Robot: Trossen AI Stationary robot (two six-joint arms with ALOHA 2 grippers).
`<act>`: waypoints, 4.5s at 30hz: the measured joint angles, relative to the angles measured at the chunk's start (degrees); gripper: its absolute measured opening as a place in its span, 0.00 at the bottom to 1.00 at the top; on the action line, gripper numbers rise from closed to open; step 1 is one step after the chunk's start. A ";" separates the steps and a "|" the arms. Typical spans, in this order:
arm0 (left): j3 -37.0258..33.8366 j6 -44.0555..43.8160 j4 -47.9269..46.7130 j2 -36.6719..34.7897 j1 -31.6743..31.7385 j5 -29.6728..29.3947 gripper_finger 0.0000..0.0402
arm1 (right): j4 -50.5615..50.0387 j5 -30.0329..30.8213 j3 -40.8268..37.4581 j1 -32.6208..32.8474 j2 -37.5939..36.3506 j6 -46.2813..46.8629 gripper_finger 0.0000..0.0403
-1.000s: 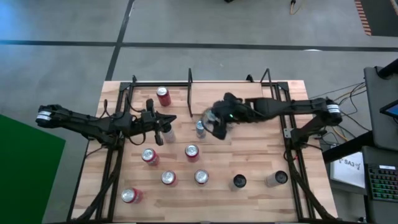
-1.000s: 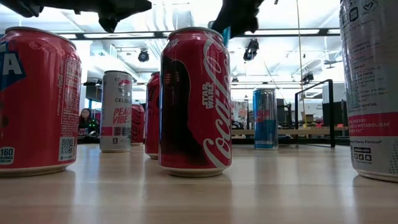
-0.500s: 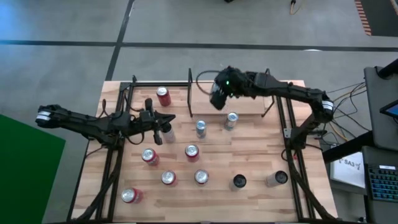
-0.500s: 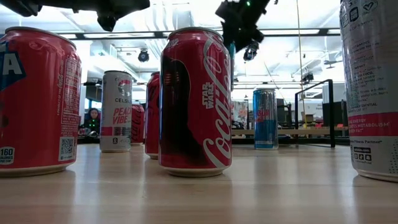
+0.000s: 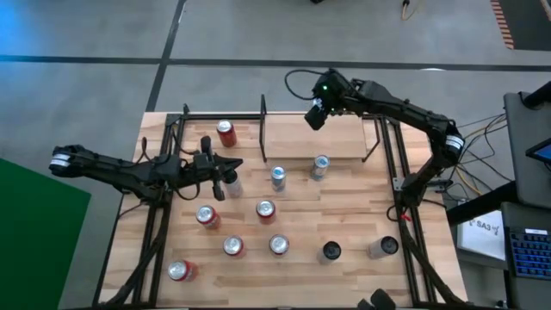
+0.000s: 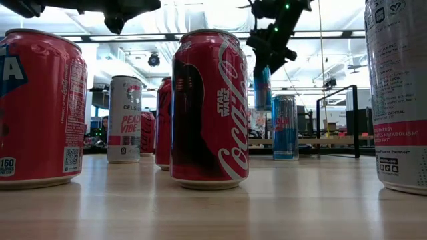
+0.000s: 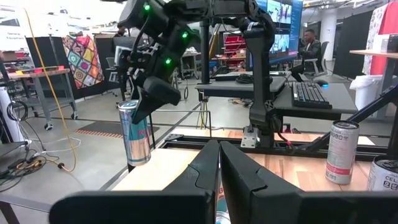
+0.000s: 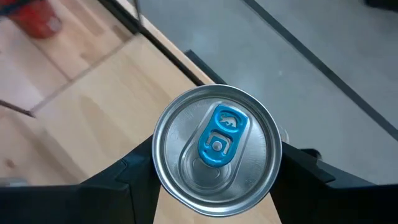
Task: Place canned beverage on shelf
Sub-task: Put the white and blue soda can on the shelf
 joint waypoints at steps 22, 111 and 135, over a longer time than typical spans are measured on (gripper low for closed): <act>0.00 -1.09 -0.11 -0.02 0.00 0.00 0.00 | 9.19 -7.21 -10.75 -5.31 -1.33 -5.55 0.56; -0.02 -1.09 -0.10 0.04 0.00 -0.04 0.00 | 23.54 -10.43 -28.12 -11.59 -8.52 -9.87 0.57; -0.02 -1.09 -0.10 0.04 0.01 -0.04 0.00 | 22.64 -10.01 -27.04 -11.57 -8.90 -9.05 0.69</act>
